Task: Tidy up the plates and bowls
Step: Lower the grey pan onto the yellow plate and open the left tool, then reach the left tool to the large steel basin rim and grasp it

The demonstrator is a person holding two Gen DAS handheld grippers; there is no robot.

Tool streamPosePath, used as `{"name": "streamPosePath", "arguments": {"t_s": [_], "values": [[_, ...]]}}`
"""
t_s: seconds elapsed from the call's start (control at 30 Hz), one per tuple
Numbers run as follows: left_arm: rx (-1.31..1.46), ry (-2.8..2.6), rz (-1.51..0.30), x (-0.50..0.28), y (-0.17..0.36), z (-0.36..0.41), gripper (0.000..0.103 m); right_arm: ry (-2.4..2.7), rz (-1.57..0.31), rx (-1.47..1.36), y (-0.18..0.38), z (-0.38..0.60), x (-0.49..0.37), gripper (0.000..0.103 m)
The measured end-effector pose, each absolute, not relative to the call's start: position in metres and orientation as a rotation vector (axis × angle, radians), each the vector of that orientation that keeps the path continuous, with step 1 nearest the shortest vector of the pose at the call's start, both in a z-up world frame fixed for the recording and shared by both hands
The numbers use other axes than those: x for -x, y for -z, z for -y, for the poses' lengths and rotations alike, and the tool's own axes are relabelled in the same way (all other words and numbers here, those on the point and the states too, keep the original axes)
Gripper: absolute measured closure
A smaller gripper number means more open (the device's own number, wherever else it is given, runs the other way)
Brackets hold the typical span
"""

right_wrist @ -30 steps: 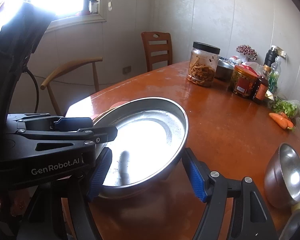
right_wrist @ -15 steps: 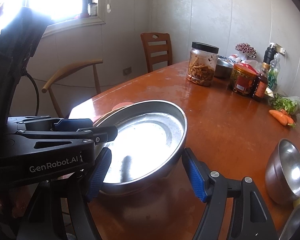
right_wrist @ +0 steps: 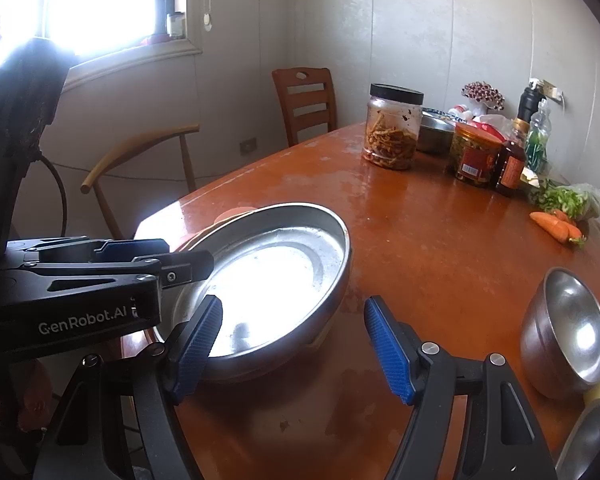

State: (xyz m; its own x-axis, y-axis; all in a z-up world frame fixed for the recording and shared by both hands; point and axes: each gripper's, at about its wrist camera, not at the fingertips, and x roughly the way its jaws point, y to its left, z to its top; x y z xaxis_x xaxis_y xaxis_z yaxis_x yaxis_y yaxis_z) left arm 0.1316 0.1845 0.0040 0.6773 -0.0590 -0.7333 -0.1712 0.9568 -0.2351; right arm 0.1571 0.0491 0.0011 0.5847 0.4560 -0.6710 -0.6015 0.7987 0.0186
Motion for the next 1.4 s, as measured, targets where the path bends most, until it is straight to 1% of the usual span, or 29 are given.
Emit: {"name": "streamPosePath", "arguments": {"t_s": [0.27, 0.4, 0.5, 0.73, 0.93, 1.17, 1.4], "values": [[0.285, -0.066, -0.818, -0.128, -0.008, -0.183, 0.057, -0.614, -0.72, 0.193, -0.003, -0.043, -0.156, 0.028], [0.282, -0.076, -0.804, -0.124, -0.012, -0.181, 0.05, -0.604, -0.713, 0.181, -0.007, -0.039, -0.155, 0.028], [0.282, -0.08, -0.795, -0.12, -0.016, -0.179, 0.049, -0.601, -0.7, 0.166, -0.011, -0.035, -0.152, 0.028], [0.256, -0.079, -0.772, -0.11, -0.031, -0.162, 0.041, -0.592, -0.668, 0.131, -0.028, -0.013, -0.14, 0.027], [0.216, -0.051, -0.755, -0.104, -0.046, -0.131, 0.038, -0.563, -0.621, 0.099, -0.047, 0.019, -0.125, 0.025], [0.155, -0.015, -0.736, -0.102, -0.064, -0.084, 0.037, -0.512, -0.568, 0.055, -0.066, 0.066, -0.108, 0.024], [0.088, 0.038, -0.726, -0.104, -0.074, -0.025, 0.036, -0.426, -0.549, 0.01, -0.072, 0.128, -0.094, 0.024]]}}
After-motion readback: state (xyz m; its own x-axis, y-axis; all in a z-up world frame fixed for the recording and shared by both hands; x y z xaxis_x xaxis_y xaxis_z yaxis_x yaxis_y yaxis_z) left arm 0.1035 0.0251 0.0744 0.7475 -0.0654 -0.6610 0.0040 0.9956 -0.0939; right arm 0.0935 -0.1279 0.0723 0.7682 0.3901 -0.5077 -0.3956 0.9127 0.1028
